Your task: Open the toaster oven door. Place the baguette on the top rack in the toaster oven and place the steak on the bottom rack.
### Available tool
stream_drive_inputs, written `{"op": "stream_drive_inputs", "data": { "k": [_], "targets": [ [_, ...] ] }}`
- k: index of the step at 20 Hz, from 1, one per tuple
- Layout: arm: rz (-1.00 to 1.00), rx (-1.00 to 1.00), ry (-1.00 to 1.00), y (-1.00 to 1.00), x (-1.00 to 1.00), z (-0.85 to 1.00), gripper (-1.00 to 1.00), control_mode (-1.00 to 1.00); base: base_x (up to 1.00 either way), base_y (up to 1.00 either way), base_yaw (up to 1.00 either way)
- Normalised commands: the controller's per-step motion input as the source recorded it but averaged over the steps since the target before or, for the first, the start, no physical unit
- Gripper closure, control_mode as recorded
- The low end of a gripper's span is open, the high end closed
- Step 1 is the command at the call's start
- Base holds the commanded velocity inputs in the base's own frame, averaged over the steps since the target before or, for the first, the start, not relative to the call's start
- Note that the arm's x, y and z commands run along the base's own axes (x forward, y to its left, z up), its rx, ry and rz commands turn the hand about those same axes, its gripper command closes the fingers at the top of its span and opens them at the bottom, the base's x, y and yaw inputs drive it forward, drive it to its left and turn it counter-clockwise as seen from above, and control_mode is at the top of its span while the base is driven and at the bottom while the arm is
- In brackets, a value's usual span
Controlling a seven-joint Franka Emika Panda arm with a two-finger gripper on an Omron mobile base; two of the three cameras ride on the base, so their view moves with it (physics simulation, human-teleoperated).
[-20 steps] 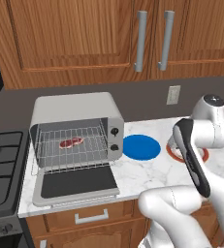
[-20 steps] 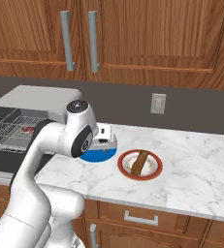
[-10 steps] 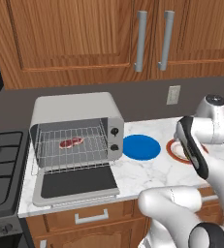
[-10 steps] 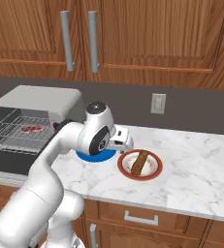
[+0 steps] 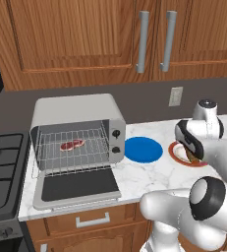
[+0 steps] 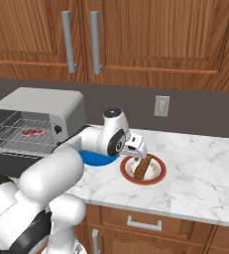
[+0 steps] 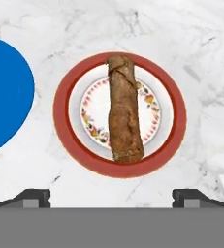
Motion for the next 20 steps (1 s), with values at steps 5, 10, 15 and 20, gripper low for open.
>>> {"op": "stream_drive_inputs", "data": {
  "k": [5,10,15,20],
  "targets": [
    [-0.01,0.02,0.07,-0.37,0.44,-0.47,-1.0,-1.0,0.0,0.0,0.0],
    [0.07,0.01,0.06,-0.27,0.42,-0.37,-1.0,-1.0,0.0,0.0,0.0],
    [0.15,0.01,0.05,-0.21,0.27,-0.27,-1.0,-1.0,0.0,0.0,0.0],
    [0.08,0.0,0.0,-0.12,0.23,-0.31,-1.0,-1.0,0.0,0.0,0.0]
  ]
}}
